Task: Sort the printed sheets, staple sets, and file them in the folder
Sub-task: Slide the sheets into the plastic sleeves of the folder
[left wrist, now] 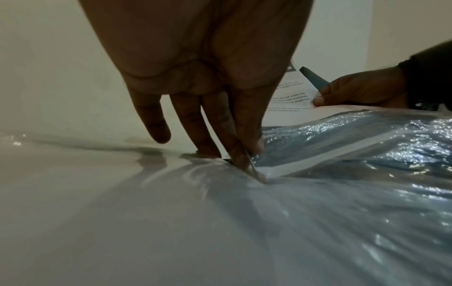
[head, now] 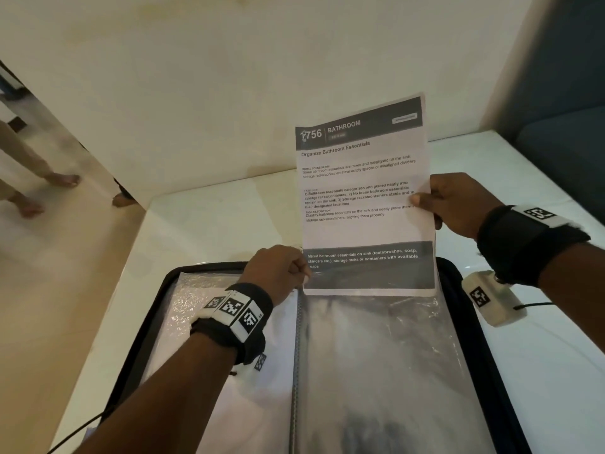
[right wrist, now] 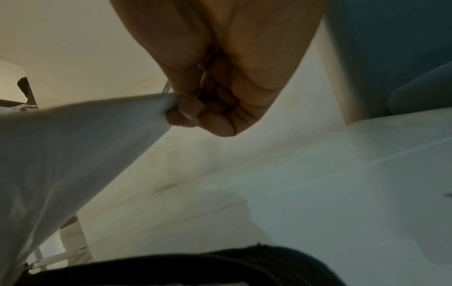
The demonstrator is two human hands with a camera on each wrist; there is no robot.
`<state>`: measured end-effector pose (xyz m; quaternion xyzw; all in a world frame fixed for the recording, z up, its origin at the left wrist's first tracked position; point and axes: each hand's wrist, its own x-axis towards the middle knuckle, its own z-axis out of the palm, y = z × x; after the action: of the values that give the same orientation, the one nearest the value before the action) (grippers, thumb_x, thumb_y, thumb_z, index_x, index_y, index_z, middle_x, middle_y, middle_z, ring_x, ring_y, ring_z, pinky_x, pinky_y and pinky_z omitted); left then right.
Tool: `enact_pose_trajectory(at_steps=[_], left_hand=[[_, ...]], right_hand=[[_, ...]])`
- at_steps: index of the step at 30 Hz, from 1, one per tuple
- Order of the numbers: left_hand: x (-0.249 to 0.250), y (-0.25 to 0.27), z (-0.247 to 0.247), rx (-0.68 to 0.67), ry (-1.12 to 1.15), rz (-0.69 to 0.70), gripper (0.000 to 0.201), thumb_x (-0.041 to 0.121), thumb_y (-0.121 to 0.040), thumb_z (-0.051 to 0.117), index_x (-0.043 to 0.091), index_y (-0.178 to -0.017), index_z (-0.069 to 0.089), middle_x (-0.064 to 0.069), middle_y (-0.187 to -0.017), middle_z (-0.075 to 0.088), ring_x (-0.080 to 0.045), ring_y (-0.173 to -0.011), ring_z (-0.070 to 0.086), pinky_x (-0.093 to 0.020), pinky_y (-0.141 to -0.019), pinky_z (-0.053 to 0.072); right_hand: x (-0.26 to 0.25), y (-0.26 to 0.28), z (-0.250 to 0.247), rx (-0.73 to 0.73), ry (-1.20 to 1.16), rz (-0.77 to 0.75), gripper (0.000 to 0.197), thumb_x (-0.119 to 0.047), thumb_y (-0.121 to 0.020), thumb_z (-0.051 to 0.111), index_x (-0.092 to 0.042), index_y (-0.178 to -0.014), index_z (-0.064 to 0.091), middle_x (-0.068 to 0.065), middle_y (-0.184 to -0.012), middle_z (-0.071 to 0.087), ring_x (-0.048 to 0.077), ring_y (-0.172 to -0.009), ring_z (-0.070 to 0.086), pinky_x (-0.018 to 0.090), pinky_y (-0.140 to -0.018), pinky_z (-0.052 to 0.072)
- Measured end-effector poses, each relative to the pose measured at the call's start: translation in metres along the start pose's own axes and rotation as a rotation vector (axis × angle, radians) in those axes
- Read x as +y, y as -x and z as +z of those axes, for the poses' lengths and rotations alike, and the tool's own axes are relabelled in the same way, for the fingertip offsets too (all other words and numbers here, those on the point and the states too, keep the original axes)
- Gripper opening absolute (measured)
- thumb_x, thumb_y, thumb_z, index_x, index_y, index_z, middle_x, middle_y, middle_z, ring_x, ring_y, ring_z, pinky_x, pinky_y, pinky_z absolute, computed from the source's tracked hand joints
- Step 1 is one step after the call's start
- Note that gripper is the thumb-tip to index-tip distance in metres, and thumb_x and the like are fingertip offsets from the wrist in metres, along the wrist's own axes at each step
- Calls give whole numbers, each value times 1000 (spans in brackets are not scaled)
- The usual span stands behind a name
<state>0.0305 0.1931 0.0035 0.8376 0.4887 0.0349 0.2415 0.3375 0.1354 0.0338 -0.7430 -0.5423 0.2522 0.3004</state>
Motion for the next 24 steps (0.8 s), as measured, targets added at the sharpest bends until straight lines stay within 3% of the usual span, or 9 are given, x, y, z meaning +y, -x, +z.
enact_pose_trajectory(at_steps=[5, 7, 10, 14, 19, 22, 24], left_hand=[[1, -4, 3, 10, -99, 16, 8, 24, -84, 65, 30, -78, 63, 15, -83, 63, -8, -82, 59, -33, -83, 50], [3, -5, 6, 59, -177, 49, 7, 25, -85, 64, 29, -81, 62, 7, -93, 56, -14, -91, 53, -36, -85, 48], [10, -1, 11, 103, -304, 32, 5, 31, -89, 59, 27, -90, 62, 1, -101, 46, -18, -96, 46, -33, -84, 48], [32, 7, 17, 81, -422, 122, 14, 45, -87, 57, 34, -96, 61, 4, -107, 43, -17, -101, 43, -35, -87, 44], [67, 13, 35, 17, -205, 224, 6, 29, -91, 54, 33, -92, 59, 6, -106, 52, -16, -100, 49, -40, -92, 45], [80, 12, 47, 0, -271, 250, 14, 22, -90, 55, 30, -100, 61, 3, -105, 56, -19, -95, 55, -34, -86, 45], [85, 12, 52, 32, -313, 251, 13, 22, -90, 56, 28, -101, 60, 2, -103, 59, -21, -93, 57, -34, -88, 42]], right_hand=[[-5, -5, -2, -95, -91, 18, 26, -25, -94, 60, 0, -100, 65, 16, -96, 72, 34, -83, 70, 53, -81, 57], [-7, -2, 0, -151, -121, 19, 26, -24, -93, 62, -1, -105, 66, 14, -101, 72, 33, -86, 71, 51, -80, 58], [-4, 7, 2, -252, -168, 38, 26, -20, -91, 65, -4, -111, 69, 10, -104, 73, 29, -89, 72, 49, -80, 59], [-1, 16, -1, -298, -172, 52, 21, -14, -89, 67, -7, -109, 72, 4, -100, 75, 26, -88, 72, 47, -79, 59], [10, 18, 3, -385, -187, 147, 20, -8, -85, 70, -7, -105, 73, 5, -99, 76, 28, -90, 72, 46, -78, 60], [19, 13, 12, -463, -202, 254, 19, -17, -91, 66, -8, -107, 70, 7, -98, 75, 28, -90, 72, 46, -77, 60], [21, 4, 17, -389, -261, 318, 23, -25, -96, 58, -7, -107, 67, 10, -99, 75, 30, -88, 72, 48, -80, 59]])
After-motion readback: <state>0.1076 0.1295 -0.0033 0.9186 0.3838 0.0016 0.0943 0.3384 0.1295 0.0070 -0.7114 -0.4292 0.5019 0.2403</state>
